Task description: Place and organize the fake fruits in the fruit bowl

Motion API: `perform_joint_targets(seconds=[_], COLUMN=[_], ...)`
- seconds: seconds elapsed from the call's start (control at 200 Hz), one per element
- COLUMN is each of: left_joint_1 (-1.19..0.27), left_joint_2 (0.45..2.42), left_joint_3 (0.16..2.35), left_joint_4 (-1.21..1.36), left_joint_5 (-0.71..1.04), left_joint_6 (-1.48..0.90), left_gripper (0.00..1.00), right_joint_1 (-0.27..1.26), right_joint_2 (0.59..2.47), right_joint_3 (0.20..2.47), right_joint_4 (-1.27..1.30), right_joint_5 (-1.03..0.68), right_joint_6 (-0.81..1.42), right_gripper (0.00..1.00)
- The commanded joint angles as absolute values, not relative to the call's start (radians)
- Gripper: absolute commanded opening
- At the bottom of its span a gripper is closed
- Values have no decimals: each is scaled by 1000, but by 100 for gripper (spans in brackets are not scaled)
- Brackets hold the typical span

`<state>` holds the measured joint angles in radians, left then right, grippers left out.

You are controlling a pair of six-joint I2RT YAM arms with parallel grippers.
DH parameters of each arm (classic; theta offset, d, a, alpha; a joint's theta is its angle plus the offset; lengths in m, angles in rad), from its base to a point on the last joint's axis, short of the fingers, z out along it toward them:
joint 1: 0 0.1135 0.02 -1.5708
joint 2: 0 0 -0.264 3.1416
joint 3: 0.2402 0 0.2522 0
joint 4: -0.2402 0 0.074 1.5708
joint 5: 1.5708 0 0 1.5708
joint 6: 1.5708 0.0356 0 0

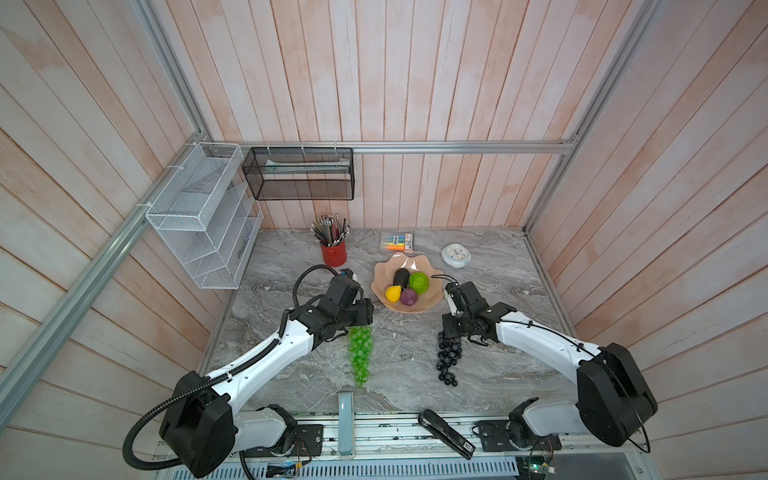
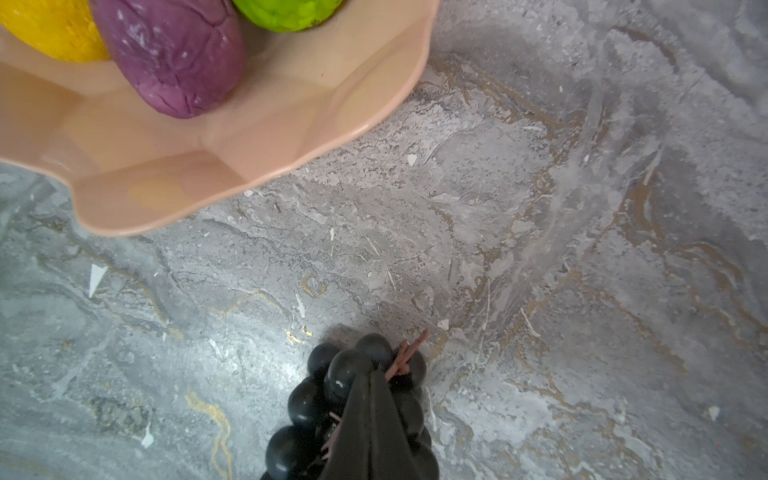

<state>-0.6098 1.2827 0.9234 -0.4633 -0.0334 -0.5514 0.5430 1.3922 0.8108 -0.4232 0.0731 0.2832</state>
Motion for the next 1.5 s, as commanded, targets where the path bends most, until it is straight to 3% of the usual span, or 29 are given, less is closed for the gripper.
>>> perform_joint_targets(seconds=[0.0,0.24,0.345,0.575,0.91,1.49], left_joint_1=[-611,-611,-611,-611,-611,-611], left_joint_2=[1279,1290,1292,1290,1292,1297], left_joint_3=[917,918,919,917,908,903], left_joint_4=[-462,-455,-455,-457,-456,-445], left_joint_5=[-32,-28,-28,-31,-32,-28], left_joint_6=[-561,-561,-560,-561,-560,-569], left_gripper=[71,71,71,71,71,71], right_joint_1=[540,540,540,540,549,590], right_joint_2=[1374,1355,1350,1357,1409,1404], right_joint_3=[830,830,834,878,893,889], right_joint_4=[-452,-481,-474,-486,-510,-584], right_joint_5=[88,106,92,49,15,169], right_joint_6=[275,279,289,306,346,320], right_gripper=[0,0,21,33,34,32])
